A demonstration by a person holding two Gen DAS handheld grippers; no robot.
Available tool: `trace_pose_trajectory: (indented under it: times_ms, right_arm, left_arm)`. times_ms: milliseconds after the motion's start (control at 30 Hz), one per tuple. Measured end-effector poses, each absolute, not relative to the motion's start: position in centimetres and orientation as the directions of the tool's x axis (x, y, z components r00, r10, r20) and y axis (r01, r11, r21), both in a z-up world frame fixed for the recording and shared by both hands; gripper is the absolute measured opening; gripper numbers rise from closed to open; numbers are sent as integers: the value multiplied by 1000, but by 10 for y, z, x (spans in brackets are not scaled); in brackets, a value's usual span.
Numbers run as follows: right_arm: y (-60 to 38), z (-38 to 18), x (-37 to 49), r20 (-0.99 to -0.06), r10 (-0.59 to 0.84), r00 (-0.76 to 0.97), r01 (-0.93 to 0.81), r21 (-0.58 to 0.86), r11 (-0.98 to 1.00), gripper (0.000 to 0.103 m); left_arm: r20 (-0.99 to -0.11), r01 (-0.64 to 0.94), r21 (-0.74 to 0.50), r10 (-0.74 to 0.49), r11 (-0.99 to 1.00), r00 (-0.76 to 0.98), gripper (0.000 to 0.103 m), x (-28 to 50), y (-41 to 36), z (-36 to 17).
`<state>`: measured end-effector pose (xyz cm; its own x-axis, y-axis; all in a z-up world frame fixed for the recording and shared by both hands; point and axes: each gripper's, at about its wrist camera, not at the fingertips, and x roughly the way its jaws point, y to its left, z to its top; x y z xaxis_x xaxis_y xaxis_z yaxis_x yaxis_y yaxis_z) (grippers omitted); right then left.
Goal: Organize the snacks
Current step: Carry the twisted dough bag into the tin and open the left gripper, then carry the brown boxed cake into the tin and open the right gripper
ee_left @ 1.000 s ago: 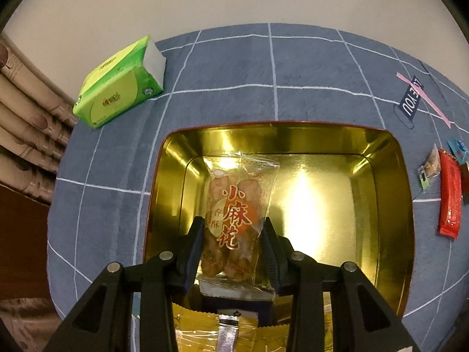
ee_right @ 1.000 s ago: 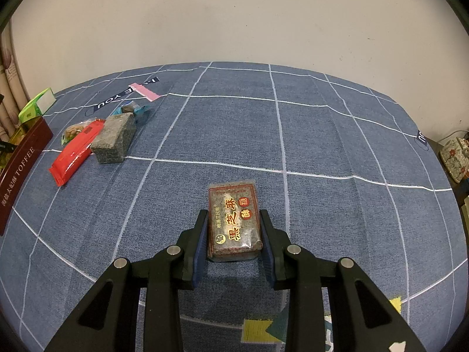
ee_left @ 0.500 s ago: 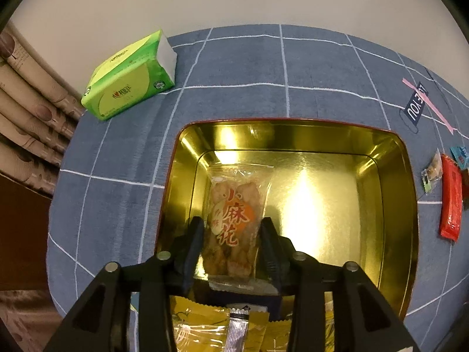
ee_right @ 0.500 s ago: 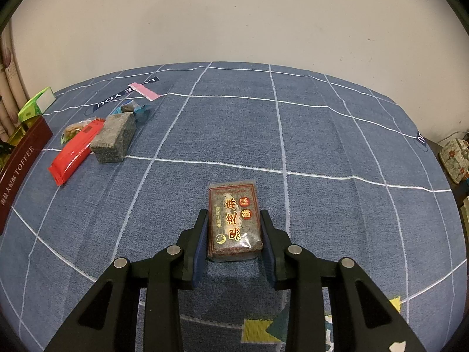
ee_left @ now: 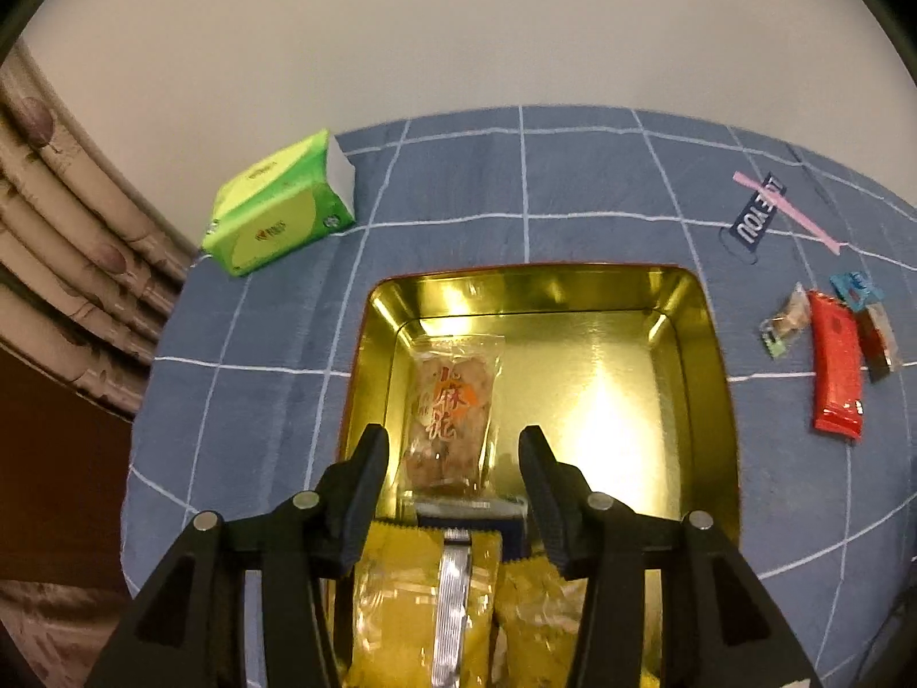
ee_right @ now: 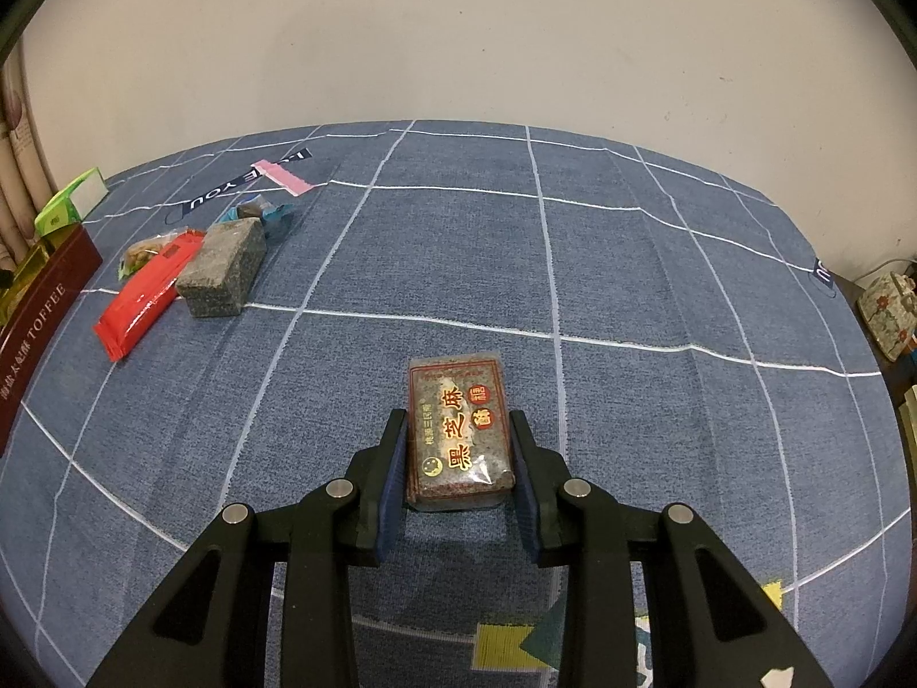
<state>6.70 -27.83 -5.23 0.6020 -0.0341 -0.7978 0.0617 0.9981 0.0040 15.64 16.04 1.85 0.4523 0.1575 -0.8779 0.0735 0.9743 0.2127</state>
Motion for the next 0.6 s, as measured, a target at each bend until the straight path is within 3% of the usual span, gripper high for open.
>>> trace_pose_trajectory:
  times_ms: [267, 600]
  right_arm:
    - [-279, -52, 66, -798, -34, 602, 60, 3, 998, 30]
    - [-278, -52, 68, -801, -46, 597, 75, -1, 997, 30]
  left_arm:
    - [-850, 17, 199, 164, 980, 500, 48, 118, 167, 41]
    - [-808, -122, 224, 254, 967, 532, 48, 66, 201, 45]
